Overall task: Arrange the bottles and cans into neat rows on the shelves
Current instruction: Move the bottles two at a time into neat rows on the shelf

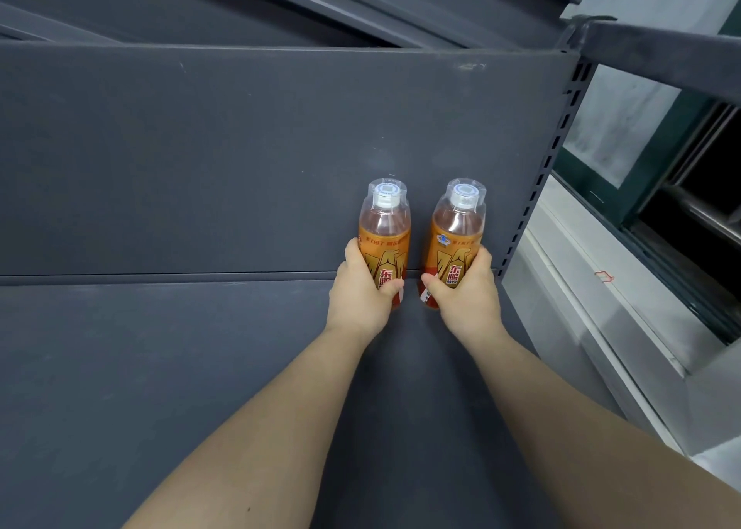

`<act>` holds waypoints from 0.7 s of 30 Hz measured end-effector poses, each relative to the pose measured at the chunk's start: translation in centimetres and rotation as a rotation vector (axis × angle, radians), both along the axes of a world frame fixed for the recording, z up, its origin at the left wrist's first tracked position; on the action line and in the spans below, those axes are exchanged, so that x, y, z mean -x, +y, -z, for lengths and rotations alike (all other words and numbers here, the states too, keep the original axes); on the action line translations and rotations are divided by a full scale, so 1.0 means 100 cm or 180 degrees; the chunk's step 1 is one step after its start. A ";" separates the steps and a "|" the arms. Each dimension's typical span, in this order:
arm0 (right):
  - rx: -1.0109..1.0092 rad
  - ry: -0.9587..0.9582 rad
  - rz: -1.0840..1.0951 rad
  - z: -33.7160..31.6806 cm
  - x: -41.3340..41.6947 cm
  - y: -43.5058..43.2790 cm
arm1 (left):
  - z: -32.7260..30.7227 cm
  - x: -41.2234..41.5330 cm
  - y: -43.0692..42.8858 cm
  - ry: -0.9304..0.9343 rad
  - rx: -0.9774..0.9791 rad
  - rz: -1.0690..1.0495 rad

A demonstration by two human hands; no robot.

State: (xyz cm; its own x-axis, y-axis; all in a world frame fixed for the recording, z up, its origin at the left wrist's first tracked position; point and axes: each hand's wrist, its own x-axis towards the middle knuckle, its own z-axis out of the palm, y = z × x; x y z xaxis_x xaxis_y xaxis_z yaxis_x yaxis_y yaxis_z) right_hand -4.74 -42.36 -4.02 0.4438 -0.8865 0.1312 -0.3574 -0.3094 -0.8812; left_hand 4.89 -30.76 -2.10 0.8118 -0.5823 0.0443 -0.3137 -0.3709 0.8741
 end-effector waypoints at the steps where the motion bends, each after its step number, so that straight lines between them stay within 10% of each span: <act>1: -0.0012 0.0003 -0.0018 -0.001 0.000 -0.001 | 0.000 0.000 -0.001 -0.0009 -0.0013 -0.0022; 21: -0.0057 0.0012 -0.0013 0.005 -0.003 -0.003 | 0.002 0.004 -0.002 -0.0011 -0.0109 -0.0134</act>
